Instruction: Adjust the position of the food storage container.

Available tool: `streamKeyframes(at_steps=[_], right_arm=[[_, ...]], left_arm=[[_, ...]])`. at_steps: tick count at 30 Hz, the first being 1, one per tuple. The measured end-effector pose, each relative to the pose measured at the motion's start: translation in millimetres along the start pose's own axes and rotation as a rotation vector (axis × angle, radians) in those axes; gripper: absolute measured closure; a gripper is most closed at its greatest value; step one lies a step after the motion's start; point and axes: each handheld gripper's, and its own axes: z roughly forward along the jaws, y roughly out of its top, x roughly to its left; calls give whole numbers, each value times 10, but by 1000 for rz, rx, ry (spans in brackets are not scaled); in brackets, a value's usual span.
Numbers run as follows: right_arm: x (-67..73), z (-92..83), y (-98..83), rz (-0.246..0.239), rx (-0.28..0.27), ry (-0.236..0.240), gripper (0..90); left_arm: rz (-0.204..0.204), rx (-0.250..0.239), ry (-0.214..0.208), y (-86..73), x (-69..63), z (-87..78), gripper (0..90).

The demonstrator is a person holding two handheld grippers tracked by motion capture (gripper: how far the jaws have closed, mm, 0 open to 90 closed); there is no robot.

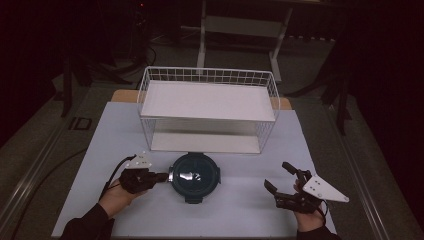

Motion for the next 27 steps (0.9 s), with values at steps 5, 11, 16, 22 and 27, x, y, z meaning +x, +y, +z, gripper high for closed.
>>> streamKeyframes(at_steps=[5,11,16,22,27], right_arm=[[-4,-5,-2,2,1,0,146],[4,11,-5,4,6,5,146],[12,23,-5,6,9,10,146],[20,14,3,7,-6,15,142],[18,17,0,-1,7,12,143]], left_arm=[[-11,-4,11,16,19,18,897],[-18,-3,10,47,8,55,898],[-11,1,13,109,-44,138,898],[-7,-2,0,186,-100,256,899],[-8,-7,-12,221,-153,324,899]])
